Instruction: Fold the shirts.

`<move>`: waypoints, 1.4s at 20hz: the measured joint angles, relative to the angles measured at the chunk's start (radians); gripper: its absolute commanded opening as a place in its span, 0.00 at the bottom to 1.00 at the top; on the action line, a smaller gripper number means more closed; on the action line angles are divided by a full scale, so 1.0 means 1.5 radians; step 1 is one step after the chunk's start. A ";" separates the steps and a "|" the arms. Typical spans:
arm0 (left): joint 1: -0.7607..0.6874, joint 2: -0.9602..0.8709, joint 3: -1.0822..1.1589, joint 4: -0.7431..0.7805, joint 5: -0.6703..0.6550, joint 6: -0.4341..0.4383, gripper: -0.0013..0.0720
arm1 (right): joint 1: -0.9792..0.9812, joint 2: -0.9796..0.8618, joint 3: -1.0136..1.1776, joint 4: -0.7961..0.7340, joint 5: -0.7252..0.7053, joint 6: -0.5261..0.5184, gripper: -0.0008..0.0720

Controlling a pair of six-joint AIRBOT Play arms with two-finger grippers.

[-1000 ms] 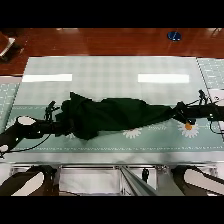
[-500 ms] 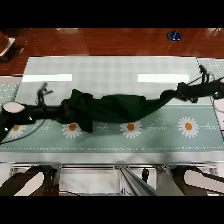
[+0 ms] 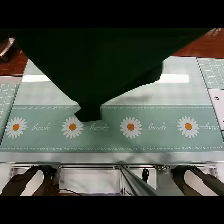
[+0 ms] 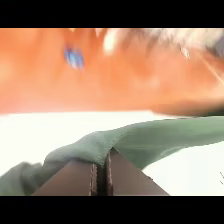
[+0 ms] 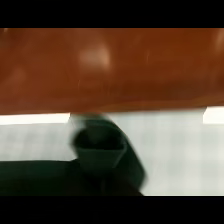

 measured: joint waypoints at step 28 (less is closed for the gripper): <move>-0.020 0.132 -0.273 0.266 0.006 -0.101 0.05 | 0.002 0.224 -0.316 -0.077 0.093 0.014 0.04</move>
